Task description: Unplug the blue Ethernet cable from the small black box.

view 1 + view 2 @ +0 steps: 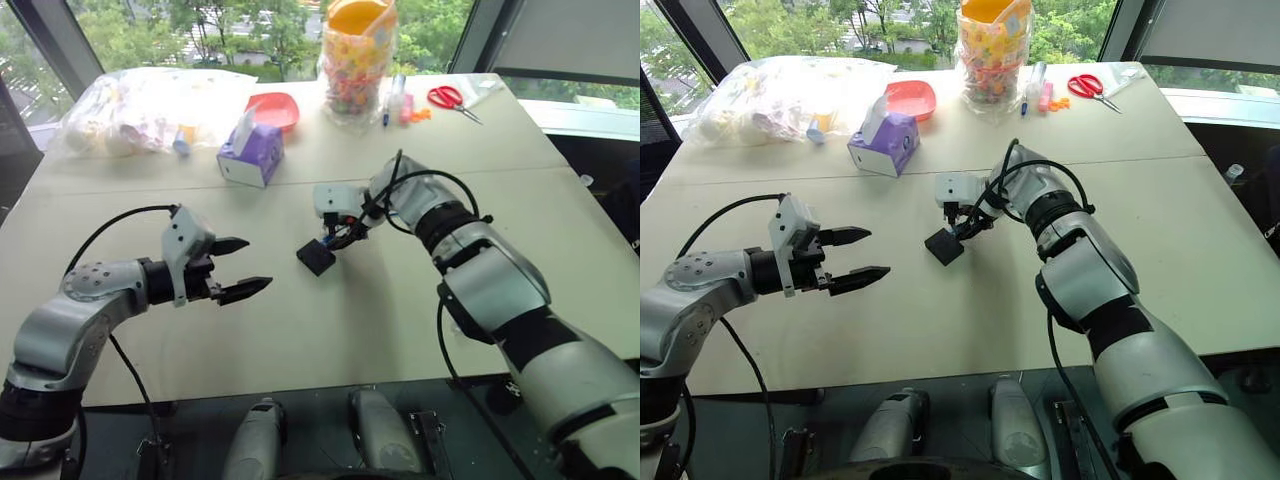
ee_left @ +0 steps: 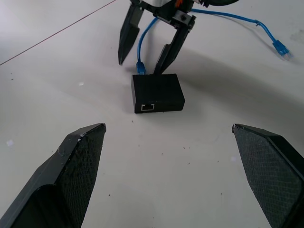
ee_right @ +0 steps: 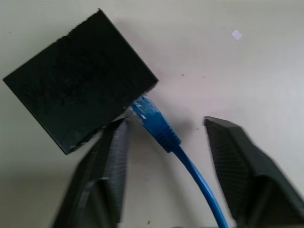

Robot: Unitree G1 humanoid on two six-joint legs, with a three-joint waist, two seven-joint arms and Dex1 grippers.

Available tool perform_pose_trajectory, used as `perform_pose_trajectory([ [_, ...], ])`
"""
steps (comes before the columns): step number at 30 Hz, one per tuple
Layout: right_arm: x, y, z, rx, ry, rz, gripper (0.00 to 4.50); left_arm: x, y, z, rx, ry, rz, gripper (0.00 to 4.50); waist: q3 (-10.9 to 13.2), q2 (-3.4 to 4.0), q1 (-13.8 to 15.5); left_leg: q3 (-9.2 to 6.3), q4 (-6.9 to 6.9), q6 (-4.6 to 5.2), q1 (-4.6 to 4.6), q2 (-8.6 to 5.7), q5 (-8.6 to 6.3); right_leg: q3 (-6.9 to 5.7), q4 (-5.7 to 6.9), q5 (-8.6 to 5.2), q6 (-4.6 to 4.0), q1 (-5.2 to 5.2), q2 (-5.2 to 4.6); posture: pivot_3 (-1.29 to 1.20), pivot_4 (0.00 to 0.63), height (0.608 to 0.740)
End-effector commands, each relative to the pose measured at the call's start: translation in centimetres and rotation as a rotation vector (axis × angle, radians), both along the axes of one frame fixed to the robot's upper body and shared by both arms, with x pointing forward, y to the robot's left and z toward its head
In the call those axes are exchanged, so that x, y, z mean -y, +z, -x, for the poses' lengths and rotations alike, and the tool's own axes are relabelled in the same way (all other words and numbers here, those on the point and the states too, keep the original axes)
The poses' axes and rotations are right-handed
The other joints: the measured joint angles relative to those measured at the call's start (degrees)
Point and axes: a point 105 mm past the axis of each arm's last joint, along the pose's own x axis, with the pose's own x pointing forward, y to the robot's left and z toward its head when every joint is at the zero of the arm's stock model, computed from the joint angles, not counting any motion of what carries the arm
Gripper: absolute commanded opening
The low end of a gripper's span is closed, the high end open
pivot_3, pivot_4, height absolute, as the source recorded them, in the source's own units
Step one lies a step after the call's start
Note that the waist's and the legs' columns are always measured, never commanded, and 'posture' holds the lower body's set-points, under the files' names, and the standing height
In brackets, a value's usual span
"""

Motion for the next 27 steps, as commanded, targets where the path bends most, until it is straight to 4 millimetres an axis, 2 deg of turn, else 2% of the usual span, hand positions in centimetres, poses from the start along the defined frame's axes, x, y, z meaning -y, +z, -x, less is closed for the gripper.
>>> perform_pose_trajectory([
  [1,0.0,-0.2,0.0,0.025,0.017,0.007,0.54,0.2,1.1,-0.2,0.051,-0.006,0.005,4.50,0.00,0.00,0.04,0.00,0.02,-0.04,0.00,0.00,0.03,0.00,0.00,0.00,0.00,0.00,0.01,0.00,0.150,0.740],
  [2,0.3,-0.1,-0.2,0.052,0.026,0.012,0.10,0.2,1.2,-0.4,0.051,-0.008,0.008,4.50,0.00,0.00,0.12,-0.01,0.06,-0.06,0.00,0.00,0.04,0.00,0.01,0.00,-0.01,0.02,0.01,0.00,0.150,0.740],
  [3,0.6,0.2,-0.6,0.121,0.039,0.023,0.04,0.3,1.2,-0.7,0.049,-0.013,0.014,4.50,0.00,0.00,0.23,-0.01,0.11,-0.07,0.00,0.00,0.05,0.00,0.01,0.01,-0.01,0.05,0.01,0.00,0.150,0.740],
  [6,1.0,1.6,-1.6,0.299,0.054,-0.013,0.04,0.7,1.4,-1.2,0.042,-0.025,0.039,4.50,0.00,-0.01,0.59,-0.02,0.20,-0.11,0.01,-0.02,0.08,0.00,0.00,0.01,0.00,0.13,0.01,0.00,0.150,0.740],
  [9,0.9,4.3,-1.0,0.471,0.098,-0.141,0.04,1.0,1.8,-2.2,0.037,-0.020,0.083,4.50,-0.01,-0.02,0.91,-0.04,0.20,-0.12,-0.05,-0.04,0.09,0.00,-0.03,0.01,0.00,0.11,-0.03,0.00,0.150,0.740],
  [11,1.4,5.5,-0.2,0.584,0.121,-0.168,0.04,1.2,2.1,-2.8,0.030,-0.024,0.109,4.50,-0.01,-0.02,0.84,-0.06,0.16,-0.12,-0.15,-0.05,0.08,0.00,-0.04,0.02,0.01,0.00,-0.04,0.00,0.150,0.740],
  [15,2.2,8.9,3.4,0.885,0.159,-0.268,0.04,2.0,3.6,-4.5,0.010,-0.036,0.196,4.50,-0.01,-0.02,1.42,-0.07,0.04,-0.12,-0.29,-0.04,0.08,-0.01,-0.01,0.01,0.01,-0.24,-0.05,0.00,0.150,0.740],
  [19,2.2,9.8,4.9,0.968,0.165,-0.289,0.04,2.6,4.5,-4.7,-0.019,-0.064,0.250,4.50,-0.02,-0.04,0.62,0.06,0.10,-0.12,-0.27,-0.04,0.08,0.06,-0.02,0.02,0.02,-0.24,-0.08,0.00,0.150,0.740],
  [23,0.3,10.7,7.7,1.059,0.204,-0.400,0.04,3.8,5.4,-4.8,-0.068,-0.124,0.323,4.50,-0.03,-0.06,0.77,0.00,0.16,-0.11,-0.20,-0.03,0.08,0.02,0.00,0.01,0.02,-0.11,-0.05,0.00,0.150,0.740],
  [27,-0.5,10.6,8.4,1.085,0.214,-0.412,0.04,4.4,5.7,-4.6,-0.086,-0.151,0.351,4.50,-0.03,-0.05,0.78,0.02,0.21,-0.11,-0.21,-0.05,0.09,0.04,-0.02,0.02,0.02,-0.08,-0.08,0.00,0.150,0.740],
])
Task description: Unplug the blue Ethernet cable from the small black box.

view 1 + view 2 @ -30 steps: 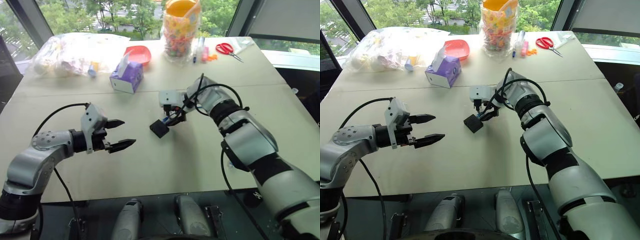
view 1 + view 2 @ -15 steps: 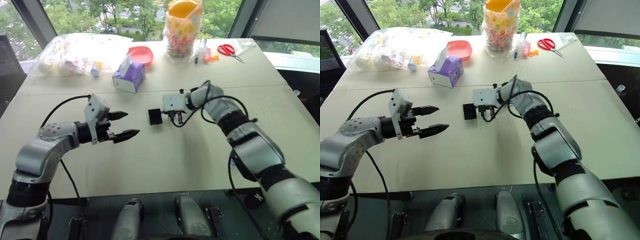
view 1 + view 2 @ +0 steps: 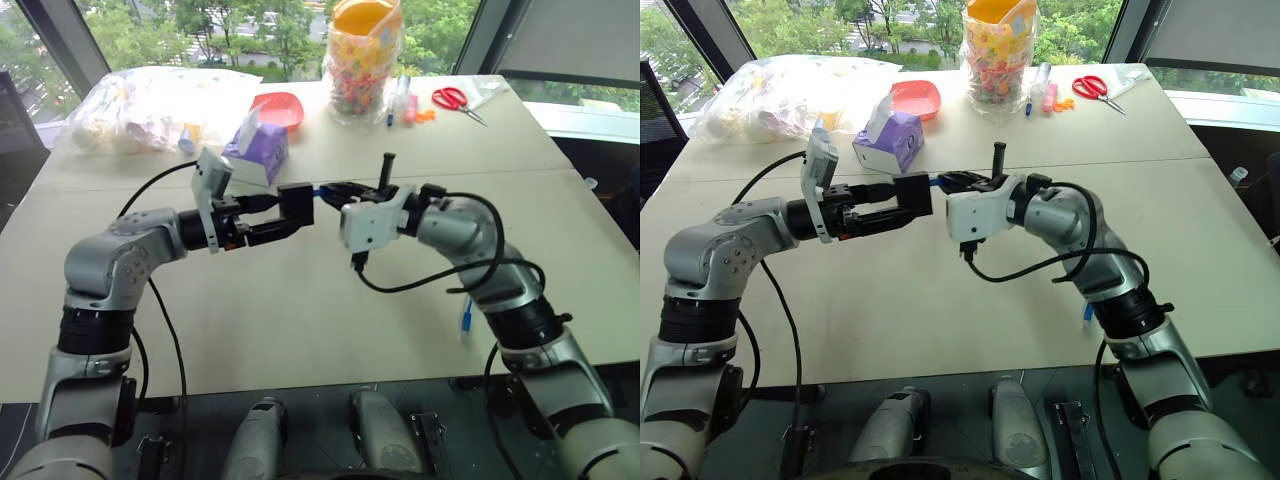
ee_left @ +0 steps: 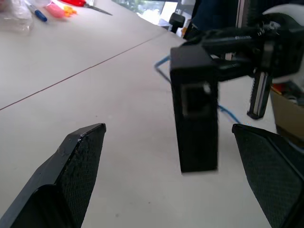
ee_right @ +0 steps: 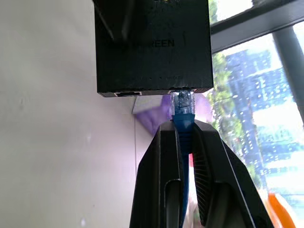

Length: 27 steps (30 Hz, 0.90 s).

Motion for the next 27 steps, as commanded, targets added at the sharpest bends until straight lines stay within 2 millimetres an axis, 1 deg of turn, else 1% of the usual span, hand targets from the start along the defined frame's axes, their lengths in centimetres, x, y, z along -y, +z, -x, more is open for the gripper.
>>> perform_pose_trajectory([
  [1,-0.5,1.6,0.9,0.080,0.014,-0.026,0.04,0.2,1.5,0.4,0.027,-0.028,0.049,4.50,0.00,0.00,0.11,-0.01,0.00,0.00,0.00,0.00,0.00,0.00,0.00,0.00,0.00,0.00,0.00,0.00,0.150,0.740],
  [5,-0.8,1.4,1.2,0.078,0.024,-0.014,0.04,0.2,1.7,0.4,0.024,-0.030,0.062,4.50,0.00,0.00,0.37,-0.01,-0.01,0.00,0.00,0.00,0.00,-0.01,0.00,0.00,0.00,0.00,0.00,0.00,0.150,0.740],
  [6,-0.8,1.4,1.2,0.077,0.024,-0.011,0.00,0.1,1.7,0.4,0.025,-0.027,0.064,3.93,0.00,0.00,0.45,-0.01,-0.02,0.00,0.00,0.00,0.00,-0.01,-0.01,0.00,-0.01,0.00,0.00,0.00,0.150,0.740],
  [7,-0.8,1.4,1.2,0.077,0.024,-0.009,0.00,0.1,1.7,0.4,0.027,-0.025,0.067,3.63,0.00,0.00,0.52,-0.01,-0.02,0.00,0.00,0.00,0.00,-0.01,-0.01,0.00,-0.01,0.00,0.00,0.00,0.150,0.740],
  [13,-0.7,1.2,1.1,0.070,0.025,0.012,0.00,-0.3,1.8,0.5,0.035,-0.011,0.062,0.78,0.00,0.00,1.12,-0.01,-0.02,0.00,0.00,0.00,0.00,-0.01,-0.01,0.00,-0.01,0.00,0.00,0.00,0.150,0.740],
  [14,-0.7,1.2,1.1,0.069,0.025,0.013,0.00,-0.4,1.9,0.5,0.036,-0.009,0.061,0.50,0.00,0.00,1.20,-0.01,-0.02,0.00,0.00,0.00,0.00,-0.01,-0.01,0.00,-0.01,0.00,0.00,0.00,0.150,0.740],
  [17,-0.6,1.2,0.9,0.041,0.023,-0.004,0.00,-0.5,1.9,0.5,0.039,-0.004,0.055,0.54,0.00,0.00,1.24,-0.01,-0.02,0.00,0.00,0.00,0.00,-0.01,-0.02,0.00,-0.01,0.00,0.00,0.00,0.150,0.740],
  [19,-0.3,1.3,0.7,-0.119,0.021,-0.071,0.00,-0.6,1.5,0.7,0.035,-0.020,0.028,0.54,0.00,0.00,1.21,-0.01,-0.02,0.00,0.00,0.00,0.00,-0.01,-0.02,0.00,-0.01,0.00,0.00,0.00,0.150,0.740],
  [21,0.0,1.7,0.9,-0.346,0.044,-0.174,0.00,-0.7,1.4,1.3,0.037,-0.057,0.004,0.54,0.00,0.00,1.08,-0.01,-0.03,0.00,0.01,0.01,0.00,-0.01,-0.02,0.00,-0.01,0.01,0.01,0.00,0.150,0.740],
  [22,0.2,1.9,1.1,-0.477,0.063,-0.213,0.92,-0.8,1.2,1.6,0.037,-0.084,-0.015,0.54,0.00,0.00,1.11,-0.02,-0.03,0.00,0.01,0.02,0.00,-0.01,-0.01,0.00,-0.02,0.01,0.02,0.00,0.150,0.740],
  [23,0.5,1.9,1.5,-0.620,0.086,-0.227,1.21,-0.9,1.1,2.1,0.037,-0.118,-0.040,0.54,0.01,0.00,1.14,-0.03,-0.03,0.00,0.01,0.02,0.00,-0.01,0.00,0.00,-0.02,0.01,0.02,0.00,0.150,0.740],
  [24,0.9,1.7,2.0,-0.747,0.105,-0.229,1.76,-0.9,1.0,2.5,0.041,-0.150,-0.060,0.54,0.01,0.01,1.20,-0.03,-0.02,0.00,0.00,0.02,0.00,-0.01,0.00,0.00,-0.02,0.01,0.02,0.00,0.150,0.740],
  [25,1.1,1.7,2.4,-0.826,0.115,-0.225,2.20,-0.9,0.9,2.7,0.044,-0.171,-0.072,0.54,0.01,0.02,1.24,-0.03,-0.02,0.00,0.00,0.02,0.00,-0.01,-0.01,0.00,-0.02,0.01,0.01,0.00,0.150,0.740],
  [26,1.4,1.7,2.7,-0.967,0.132,-0.256,2.74,-1.0,1.0,3.1,0.057,-0.200,-0.082,0.54,0.01,0.01,1.36,-0.03,-0.03,0.01,0.00,0.02,0.00,-0.01,-0.03,-0.01,-0.03,0.02,0.00,0.00,0.150,0.740],
  [27,1.7,1.8,3.0,-1.088,0.148,-0.286,3.18,-1.0,1.2,3.3,0.069,-0.223,-0.087,0.54,0.01,0.01,1.38,-0.04,-0.03,0.01,0.00,0.02,0.00,-0.03,-0.04,-0.01,-0.04,0.04,0.00,0.00,0.150,0.740],
])
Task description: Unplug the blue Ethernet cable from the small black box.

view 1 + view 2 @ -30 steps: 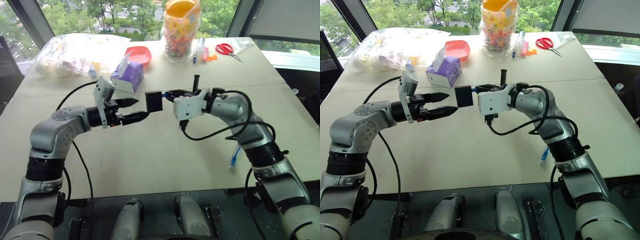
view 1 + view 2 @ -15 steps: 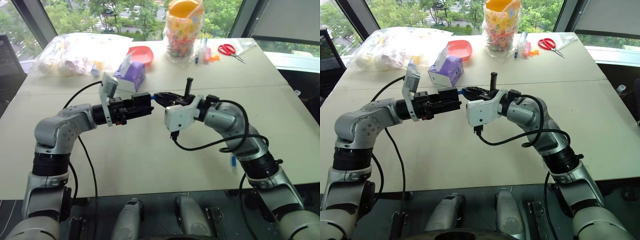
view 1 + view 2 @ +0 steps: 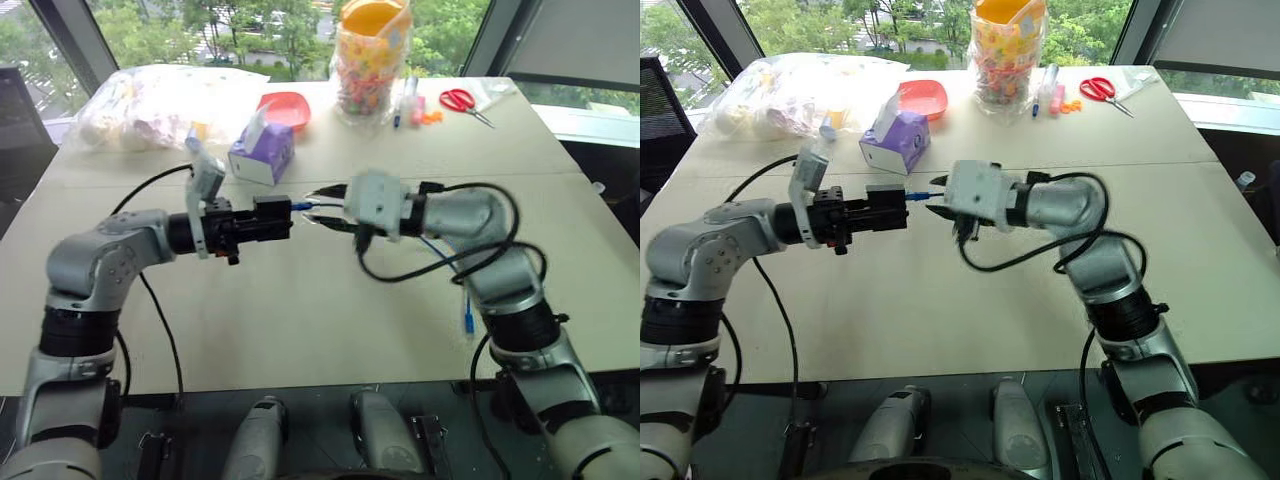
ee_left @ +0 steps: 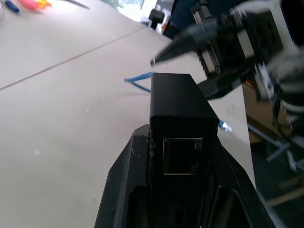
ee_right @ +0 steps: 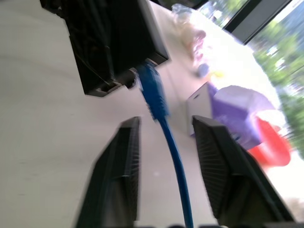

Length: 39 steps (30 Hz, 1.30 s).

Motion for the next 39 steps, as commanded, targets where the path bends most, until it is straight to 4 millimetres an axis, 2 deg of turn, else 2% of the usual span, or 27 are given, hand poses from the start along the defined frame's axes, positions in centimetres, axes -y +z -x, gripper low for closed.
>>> perform_pose_trajectory([
  [1,0.4,1.4,1.9,-0.379,0.106,-0.130,3.78,0.6,1.2,1.4,0.092,-0.125,-0.021,0.54,0.00,0.00,-0.02,-0.02,0.00,0.00,0.00,0.00,0.00,-0.02,-0.02,0.00,0.00,0.02,0.00,0.00,0.150,0.740],
  [3,0.6,1.6,1.8,-0.474,0.102,-0.162,4.44,0.6,1.3,1.6,0.118,-0.154,-0.025,0.54,0.00,0.00,-0.02,-0.02,-0.01,0.00,0.00,0.00,0.00,-0.02,-0.03,0.00,-0.01,0.02,0.00,0.00,0.150,0.740],
  [8,-1.0,2.8,1.8,-0.624,0.132,-0.244,4.44,0.8,1.4,1.9,0.153,-0.214,-0.042,0.54,0.00,0.00,-0.27,0.04,-0.04,0.01,0.00,0.02,0.00,-0.01,-0.02,0.00,-0.01,-0.06,0.01,0.00,0.150,0.740],
  [17,-2.2,1.7,2.6,-0.652,0.151,-0.167,4.44,1.3,1.3,1.4,0.176,-0.212,-0.041,0.54,0.00,0.00,-0.12,0.03,-0.03,0.02,-0.09,0.00,-0.01,-0.01,-0.04,0.00,0.02,-0.10,-0.01,0.00,0.150,0.740],
  [18,-2.2,1.7,2.7,-0.650,0.154,-0.162,3.94,1.3,1.3,1.4,0.177,-0.211,-0.039,0.54,0.00,0.00,-0.14,0.03,-0.03,0.02,-0.08,0.00,-0.01,-0.01,-0.04,0.00,0.02,-0.11,-0.01,0.00,0.150,0.740],
  [19,-2.3,1.6,2.8,-0.647,0.154,-0.156,3.70,1.4,1.3,1.4,0.177,-0.210,-0.038,0.54,0.00,0.00,-0.15,0.03,-0.03,0.02,-0.08,0.01,-0.01,-0.01,-0.04,0.00,0.02,-0.11,0.00,0.00,0.150,0.740],
  [22,-2.4,1.3,2.8,-0.643,0.149,-0.140,2.21,1.4,1.3,1.4,0.179,-0.209,-0.036,0.54,0.00,0.00,-0.18,0.03,-0.03,0.02,-0.08,0.01,-0.01,-0.01,-0.04,0.00,0.02,-0.12,0.00,0.00,0.150,0.740],
  [39,-2.8,1.3,2.7,-0.634,0.153,-0.119,2.21,1.2,0.7,2.1,0.166,-0.226,-0.063,0.54,0.00,0.00,-0.19,0.03,-0.04,0.02,-0.09,0.01,-0.01,-0.01,-0.03,0.00,0.03,-0.14,0.00,0.00,0.150,0.740],
])
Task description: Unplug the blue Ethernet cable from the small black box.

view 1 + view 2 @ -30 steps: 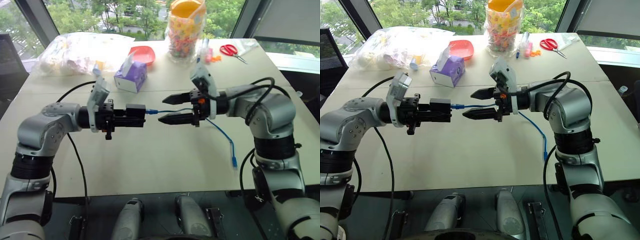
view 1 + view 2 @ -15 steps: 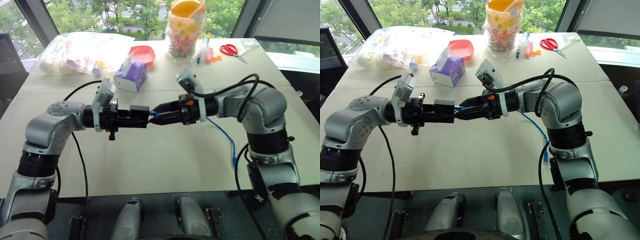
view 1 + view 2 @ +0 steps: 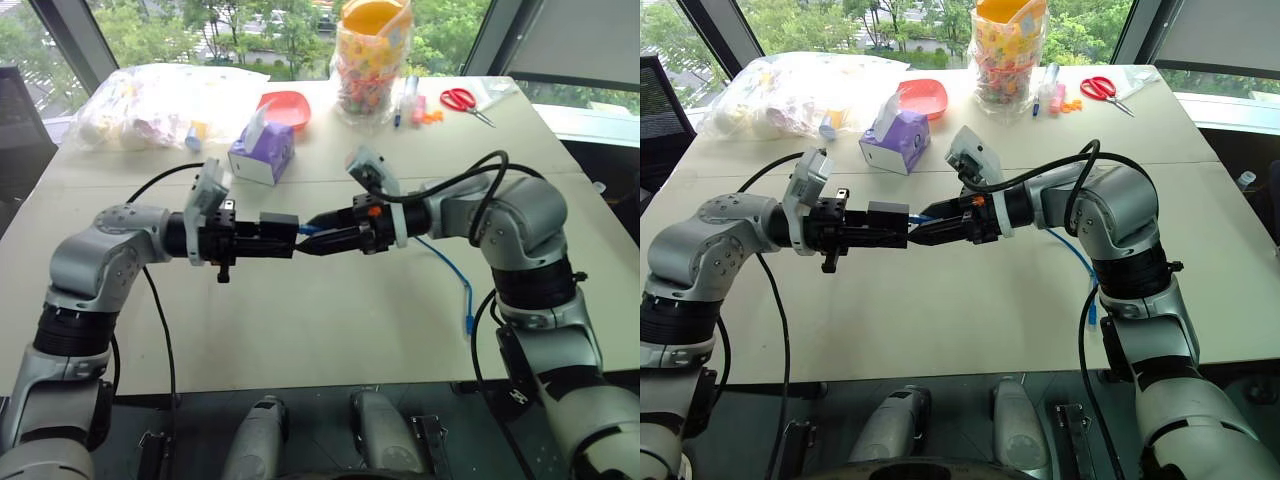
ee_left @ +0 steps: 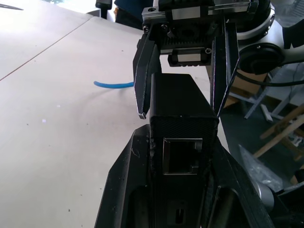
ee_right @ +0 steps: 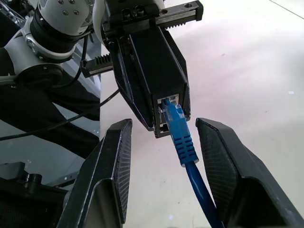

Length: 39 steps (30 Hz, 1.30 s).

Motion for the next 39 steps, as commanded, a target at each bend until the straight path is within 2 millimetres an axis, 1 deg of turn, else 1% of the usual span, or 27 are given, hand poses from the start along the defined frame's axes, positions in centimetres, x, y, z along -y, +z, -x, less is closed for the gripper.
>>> perform_pose_trajectory([
  [1,-0.4,1.5,0.5,0.058,0.036,-0.019,2.21,0.0,0.7,0.7,0.046,-0.029,-0.016,0.54,0.00,0.00,-0.02,0.00,0.00,0.00,0.00,0.00,0.00,0.00,0.00,0.00,0.00,0.00,0.00,0.00,0.150,0.740],
  [2,-0.5,1.5,0.5,0.059,0.038,-0.019,2.21,0.0,0.7,0.7,0.045,-0.031,-0.018,0.54,0.00,0.00,-0.02,0.00,0.00,0.00,0.00,0.00,0.00,0.00,0.00,0.00,0.00,0.00,0.00,0.00,0.150,0.740],
  [4,-0.5,1.5,0.5,0.061,0.042,-0.017,1.64,0.0,0.6,0.7,0.046,-0.032,-0.020,0.54,0.00,0.00,0.01,0.00,0.00,0.00,0.00,0.00,0.00,0.00,0.00,0.00,0.00,0.00,0.00,0.00,0.150,0.740],
  [5,-0.5,1.5,0.5,0.060,0.044,-0.016,1.30,0.0,0.6,0.7,0.046,-0.032,-0.021,0.54,0.00,0.00,0.01,0.00,0.00,0.00,0.00,0.00,0.00,0.00,0.00,0.00,0.00,0.00,0.00,0.00,0.150,0.740],
  [7,-0.6,1.5,0.6,0.058,0.049,-0.016,0.25,0.0,0.5,0.8,0.045,-0.035,-0.024,0.54,0.00,0.00,0.01,0.00,0.00,0.00,0.00,0.00,0.00,0.00,0.00,0.00,0.00,0.00,0.00,0.00,0.150,0.740],
  [8,-0.6,1.5,0.6,0.058,0.050,-0.015,0.04,0.0,0.5,0.9,0.045,-0.038,-0.027,0.54,0.00,0.00,0.01,0.00,0.00,0.00,0.00,0.00,0.00,0.00,0.00,0.00,0.00,0.00,0.00,0.00,0.150,0.740],
  [15,-0.6,1.3,0.8,0.054,0.058,-0.008,0.04,-0.1,0.1,1.1,0.045,-0.049,-0.047,0.54,0.00,0.00,0.00,0.00,0.00,0.00,0.00,0.00,0.00,0.00,0.00,0.00,0.00,0.00,0.00,0.00,0.150,0.740],
  [19,-0.4,0.9,0.8,0.048,0.055,0.011,0.04,-0.2,0.1,1.1,0.047,-0.050,-0.047,0.54,0.00,0.00,0.01,0.00,-0.01,0.00,0.00,0.00,0.00,0.00,0.00,0.00,0.00,0.00,0.00,0.00,0.150,0.740],
  [25,1.1,-1.3,0.0,-0.005,0.007,0.078,0.04,-0.6,0.6,0.9,0.052,-0.033,-0.039,0.54,-0.01,-0.01,0.09,0.00,0.00,0.00,-0.01,0.00,0.00,0.00,-0.01,0.00,0.00,0.00,0.00,0.00,0.150,0.740],
  [26,1.7,-1.8,-0.3,-0.023,-0.014,0.087,0.04,-0.8,0.7,0.8,0.053,-0.028,-0.037,0.54,0.00,-0.01,0.07,0.00,0.00,0.00,-0.01,0.00,0.00,0.00,-0.02,0.00,0.00,0.01,-0.01,0.00,0.150,0.740],
  [29,3.7,-3.2,-1.6,-0.075,-0.093,0.110,0.04,-1.3,0.9,0.8,0.058,-0.009,-0.038,0.54,0.00,-0.01,0.07,0.01,0.01,0.00,-0.01,0.00,0.00,0.00,-0.02,-0.01,0.01,0.01,-0.01,0.00,0.150,0.740],
  [31,4.5,-3.6,-2.4,-0.073,-0.142,0.115,0.04,-1.5,0.9,0.7,0.061,0.002,-0.041,0.54,0.00,-0.01,0.04,0.01,0.01,0.00,-0.01,0.00,0.00,0.00,-0.02,-0.01,0.01,0.01,-0.01,0.00,0.150,0.740],
  [32,4.8,-3.7,-3.1,-0.046,-0.180,0.113,0.04,-1.6,0.7,0.6,0.067,0.012,-0.048,0.54,0.00,-0.01,0.02,0.02,0.01,0.00,-0.02,0.00,0.00,0.00,-0.02,-0.01,0.01,0.01,-0.01,0.00,0.150,0.740],
  [34,5.0,-3.6,-5.0,0.030,-0.279,0.096,0.04,-1.5,0.1,0.0,0.097,0.046,-0.059,0.54,0.00,-0.01,-0.20,0.03,-0.01,0.00,0.01,0.01,0.00,0.00,-0.02,-0.01,0.01,0.00,0.00,0.00,0.150,0.740],
  [35,4.9,-3.5,-6.3,0.068,-0.350,0.085,0.04,-1.4,-0.3,-0.5,0.118,0.078,-0.053,0.54,0.00,-0.01,-0.25,0.03,-0.02,0.00,0.01,0.01,0.00,0.01,-0.01,-0.01,0.01,-0.01,0.00,0.00,0.150,0.740],
  [37,4.9,-3.4,-7.8,0.109,-0.437,0.074,0.04,-1.2,-0.7,-1.2,0.145,0.120,-0.041,0.54,0.00,-0.01,-0.13,0.04,-0.02,0.00,0.05,0.02,0.00,0.01,0.00,0.00,0.00,0.00,0.01,0.00,0.150,0.740],
  [39,5.5,-3.7,-10.6,0.159,-0.611,0.089,0.04,-0.7,-2.0,-2.8,0.229,0.213,-0.052,0.54,-0.01,0.00,-0.03,0.03,0.00,0.00,0.02,0.02,0.00,0.01,0.01,0.00,-0.01,-0.02,0.02,0.00,0.150,0.740],
])
